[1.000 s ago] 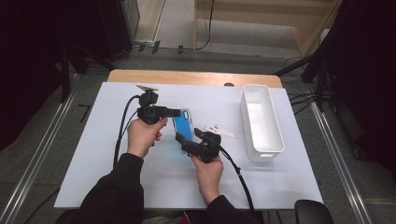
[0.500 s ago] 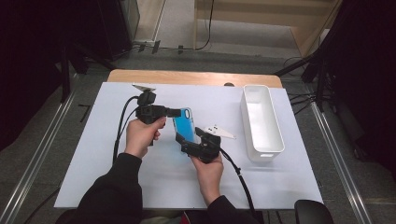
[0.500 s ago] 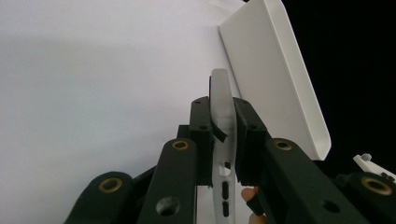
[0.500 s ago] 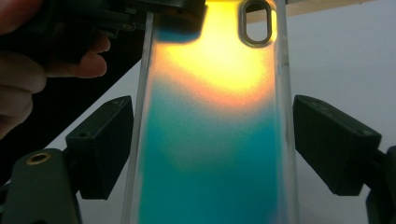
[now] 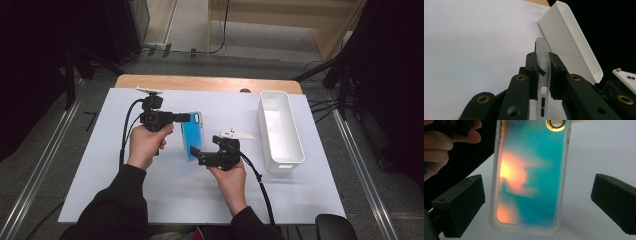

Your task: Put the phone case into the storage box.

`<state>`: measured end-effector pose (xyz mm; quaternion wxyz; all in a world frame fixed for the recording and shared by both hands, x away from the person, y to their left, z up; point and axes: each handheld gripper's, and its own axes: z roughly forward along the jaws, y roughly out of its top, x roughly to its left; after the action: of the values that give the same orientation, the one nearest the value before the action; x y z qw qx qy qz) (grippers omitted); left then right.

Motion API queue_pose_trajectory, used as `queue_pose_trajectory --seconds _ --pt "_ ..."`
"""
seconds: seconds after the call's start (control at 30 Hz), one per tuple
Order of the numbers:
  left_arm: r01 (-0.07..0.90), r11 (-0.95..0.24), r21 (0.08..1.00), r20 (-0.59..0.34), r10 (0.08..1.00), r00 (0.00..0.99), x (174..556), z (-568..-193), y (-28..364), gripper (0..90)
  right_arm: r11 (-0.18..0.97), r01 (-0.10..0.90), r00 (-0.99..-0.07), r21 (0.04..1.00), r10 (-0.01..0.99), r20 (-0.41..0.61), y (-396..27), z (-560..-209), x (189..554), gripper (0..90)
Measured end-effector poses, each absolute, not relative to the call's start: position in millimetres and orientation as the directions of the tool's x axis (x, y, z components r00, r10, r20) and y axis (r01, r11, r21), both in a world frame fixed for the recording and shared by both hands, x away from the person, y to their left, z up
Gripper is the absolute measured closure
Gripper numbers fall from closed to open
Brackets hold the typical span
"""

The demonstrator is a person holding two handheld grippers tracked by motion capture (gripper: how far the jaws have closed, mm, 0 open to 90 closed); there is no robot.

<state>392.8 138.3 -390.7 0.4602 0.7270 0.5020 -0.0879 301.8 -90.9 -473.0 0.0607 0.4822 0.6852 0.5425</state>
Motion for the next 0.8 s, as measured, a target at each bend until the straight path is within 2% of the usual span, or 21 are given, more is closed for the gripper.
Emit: queue_pose_trajectory --seconds 0.13,0.3,0.47,0.8 --pt "0.772 -0.103 0.627 -0.531 0.668 0.521 389.0 -385.3 138.6 79.5 -0.022 0.595 -0.557 0.803 0.709 0.432 -96.0 -463.6 302.9 0.0" --pt "0.732 -0.143 0.666 -0.496 0.648 0.578 387.5 -383.2 139.7 79.5 0.001 0.619 -0.56 0.785 0.702 0.441 -98.3 -461.1 307.5 0.0" --pt "0.693 -0.186 0.696 -0.45 0.639 0.624 386.8 -380.1 140.6 79.5 0.074 0.615 -0.601 0.785 0.689 0.405 -99.7 -460.9 310.3 0.0" --pt "0.64 -0.224 0.735 -0.415 0.598 0.686 382.7 -377.3 146.2 79.5 0.159 0.615 -0.644 0.772 0.665 0.377 -112.5 -456.4 314.2 0.0"
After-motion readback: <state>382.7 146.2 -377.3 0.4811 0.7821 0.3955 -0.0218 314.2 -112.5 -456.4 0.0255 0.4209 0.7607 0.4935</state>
